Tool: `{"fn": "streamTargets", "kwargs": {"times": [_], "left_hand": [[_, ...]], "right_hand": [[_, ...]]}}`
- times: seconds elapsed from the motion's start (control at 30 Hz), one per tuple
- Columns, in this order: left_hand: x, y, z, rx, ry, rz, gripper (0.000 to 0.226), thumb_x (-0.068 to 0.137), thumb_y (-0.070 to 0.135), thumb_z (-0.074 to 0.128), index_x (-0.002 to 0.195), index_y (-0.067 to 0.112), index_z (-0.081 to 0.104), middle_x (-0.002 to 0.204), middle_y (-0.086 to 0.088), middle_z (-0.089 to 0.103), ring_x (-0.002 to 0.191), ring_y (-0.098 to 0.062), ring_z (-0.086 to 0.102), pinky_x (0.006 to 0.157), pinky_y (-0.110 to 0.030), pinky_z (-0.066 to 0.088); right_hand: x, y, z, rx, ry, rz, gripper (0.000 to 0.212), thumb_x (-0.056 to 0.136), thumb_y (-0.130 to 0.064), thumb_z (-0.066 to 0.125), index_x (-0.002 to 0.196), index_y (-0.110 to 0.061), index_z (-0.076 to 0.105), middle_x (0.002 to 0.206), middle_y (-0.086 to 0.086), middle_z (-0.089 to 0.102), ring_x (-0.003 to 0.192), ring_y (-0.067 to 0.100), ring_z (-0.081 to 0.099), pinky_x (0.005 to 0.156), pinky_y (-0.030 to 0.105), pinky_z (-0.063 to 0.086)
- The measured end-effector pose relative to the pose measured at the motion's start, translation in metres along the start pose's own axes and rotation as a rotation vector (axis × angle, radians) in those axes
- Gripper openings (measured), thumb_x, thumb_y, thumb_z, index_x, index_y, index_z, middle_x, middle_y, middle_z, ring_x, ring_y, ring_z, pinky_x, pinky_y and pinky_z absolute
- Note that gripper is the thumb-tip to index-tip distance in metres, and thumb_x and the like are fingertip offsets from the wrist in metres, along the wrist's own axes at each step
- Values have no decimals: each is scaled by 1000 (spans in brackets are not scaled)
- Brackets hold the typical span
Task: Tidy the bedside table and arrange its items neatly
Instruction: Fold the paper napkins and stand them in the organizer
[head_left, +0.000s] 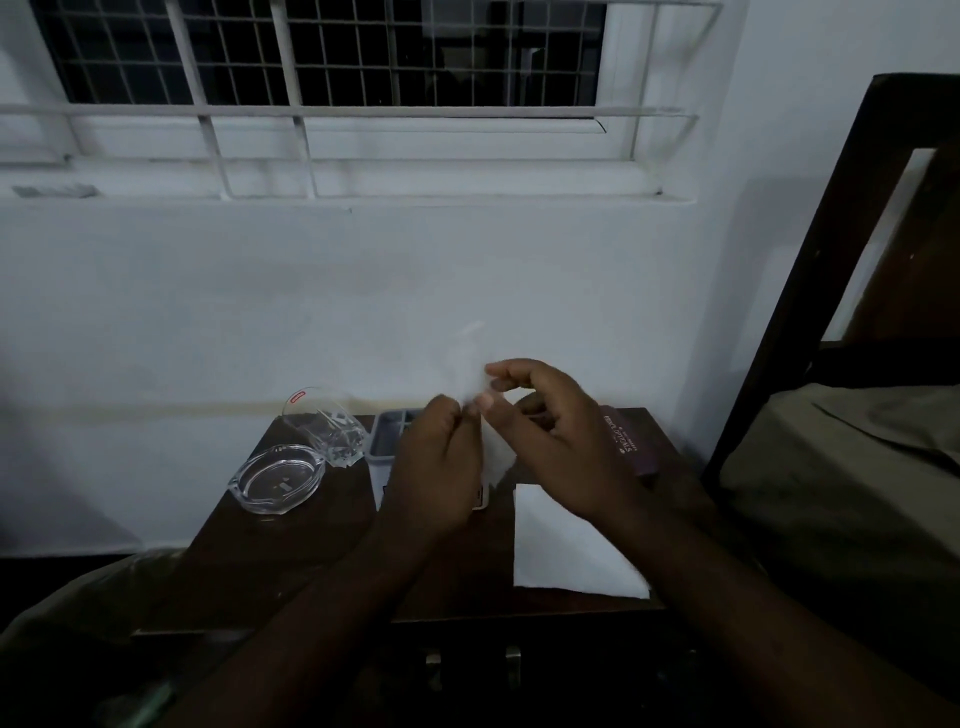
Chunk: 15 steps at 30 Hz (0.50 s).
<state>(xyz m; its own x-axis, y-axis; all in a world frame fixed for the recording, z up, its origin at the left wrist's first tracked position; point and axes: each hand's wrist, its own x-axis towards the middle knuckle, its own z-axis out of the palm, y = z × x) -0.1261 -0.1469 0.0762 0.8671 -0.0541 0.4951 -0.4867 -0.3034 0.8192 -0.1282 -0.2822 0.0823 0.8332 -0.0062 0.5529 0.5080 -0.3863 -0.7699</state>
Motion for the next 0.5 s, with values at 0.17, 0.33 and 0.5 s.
{"fn": "streamTargets", "kwargs": {"times": [0.17, 0.33, 0.5], "left_hand": [[4, 12, -20, 255, -329, 206, 49, 90, 25, 46, 139, 23, 41, 117, 7, 64, 108, -8, 62, 87, -29, 51], [16, 35, -45, 343, -440, 125, 53, 84, 20, 53, 135, 32, 45, 123, 4, 61, 119, -15, 54, 107, -36, 39], [42, 28, -65, 330, -398, 78, 50, 88, 21, 54, 138, 27, 48, 137, 2, 54, 113, -10, 53, 79, -14, 38]], "right_hand": [[-3, -24, 16, 392, -60, 339, 49, 71, -53, 75, 113, -30, 63, 113, -3, 70, 101, 19, 70, 83, 42, 58], [9, -39, 22, 629, -52, 473, 30, 90, -29, 67, 113, -9, 66, 107, 13, 73, 101, 27, 71, 88, 45, 56], [39, -38, 35, 540, 35, 444, 17, 91, -19, 64, 103, -11, 72, 100, 12, 75, 96, 31, 72, 87, 45, 57]]}}
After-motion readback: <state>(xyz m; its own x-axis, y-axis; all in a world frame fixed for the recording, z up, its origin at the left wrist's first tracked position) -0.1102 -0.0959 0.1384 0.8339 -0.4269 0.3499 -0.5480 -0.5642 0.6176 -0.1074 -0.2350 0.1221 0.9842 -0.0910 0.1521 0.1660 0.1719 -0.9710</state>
